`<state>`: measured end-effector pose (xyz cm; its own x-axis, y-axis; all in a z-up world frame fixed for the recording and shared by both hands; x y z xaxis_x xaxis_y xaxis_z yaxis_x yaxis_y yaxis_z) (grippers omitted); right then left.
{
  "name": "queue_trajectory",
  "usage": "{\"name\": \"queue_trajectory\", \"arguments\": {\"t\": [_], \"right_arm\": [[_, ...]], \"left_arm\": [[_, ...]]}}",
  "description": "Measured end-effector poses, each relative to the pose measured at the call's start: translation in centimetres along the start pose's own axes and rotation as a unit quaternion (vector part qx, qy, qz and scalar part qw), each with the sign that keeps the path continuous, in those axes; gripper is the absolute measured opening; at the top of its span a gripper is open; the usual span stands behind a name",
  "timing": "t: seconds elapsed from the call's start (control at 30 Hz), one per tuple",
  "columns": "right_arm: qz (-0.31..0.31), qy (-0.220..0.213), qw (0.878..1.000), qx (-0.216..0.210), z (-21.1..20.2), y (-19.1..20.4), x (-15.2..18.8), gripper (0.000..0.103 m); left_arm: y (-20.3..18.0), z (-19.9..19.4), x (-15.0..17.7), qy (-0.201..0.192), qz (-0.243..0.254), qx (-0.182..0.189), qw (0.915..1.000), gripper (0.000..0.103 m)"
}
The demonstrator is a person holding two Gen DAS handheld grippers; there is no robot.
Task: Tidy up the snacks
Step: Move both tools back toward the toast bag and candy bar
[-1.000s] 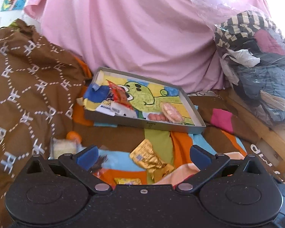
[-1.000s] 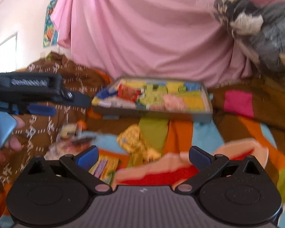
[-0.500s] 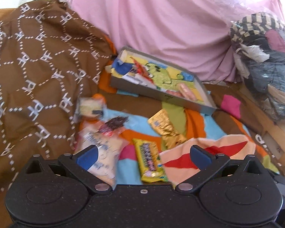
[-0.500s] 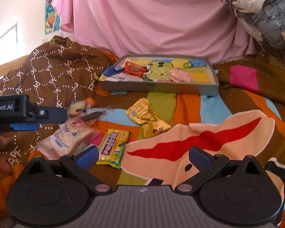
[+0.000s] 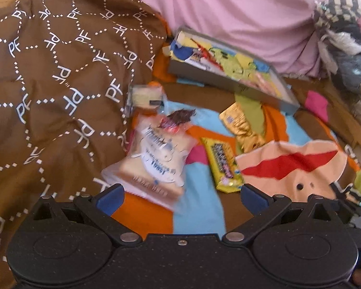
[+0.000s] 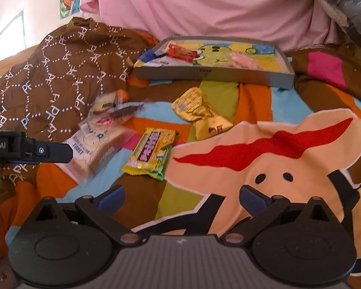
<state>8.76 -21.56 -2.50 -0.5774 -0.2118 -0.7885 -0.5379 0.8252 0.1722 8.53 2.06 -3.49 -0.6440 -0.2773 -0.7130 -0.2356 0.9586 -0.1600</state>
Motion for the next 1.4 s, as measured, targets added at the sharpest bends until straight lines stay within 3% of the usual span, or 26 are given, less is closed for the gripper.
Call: {"name": "queue_trajectory", "arguments": {"t": [0.3,0.47,0.6,0.7,0.83,1.13,1.4], "right_arm": [[0.01,0.015,1.0,-0.011,0.8,-0.2,0.6,0.103],[0.008,0.022,1.0,-0.018,1.3,-0.1,1.1,0.103],[0.002,0.004,1.0,-0.028,1.1,0.4,1.1,0.103],[-0.008,-0.007,0.999,-0.032,1.2,0.9,0.9,0.103],[-0.016,-0.002,1.0,-0.016,1.8,1.1,0.5,0.103],[-0.021,0.019,1.0,0.013,3.6,0.5,-1.4,0.103],[-0.028,0.029,0.999,0.027,5.2,0.1,-2.6,0.103]], "left_arm": [[0.5,0.5,0.5,0.015,0.071,-0.051,0.9961,0.102],[1.1,0.8,0.5,0.024,0.088,-0.055,0.9943,0.102],[1.1,1.4,0.1,0.032,0.109,-0.059,0.9917,0.102],[0.6,2.0,-0.8,0.029,0.136,-0.067,0.988,0.102],[-0.2,3.6,-1.7,0.031,0.171,-0.112,0.9785,0.102],[-0.7,5.4,-2.8,0.033,0.168,-0.152,0.9734,0.101],[-1.3,5.6,-2.7,0.022,0.179,-0.161,0.9702,0.101]]}}
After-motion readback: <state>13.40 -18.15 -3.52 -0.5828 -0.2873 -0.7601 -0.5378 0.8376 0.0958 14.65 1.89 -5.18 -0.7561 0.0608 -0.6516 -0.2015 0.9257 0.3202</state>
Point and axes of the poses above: each gripper's, at about its wrist camera, not at the fingertips, and z roughly the way its jaws point, y to its left, x to its underside, the point moved 3 cm from there along z, roughly the way its jaws point, and after that the axes turned 15 degrees about -x, right-handed, at the moved point
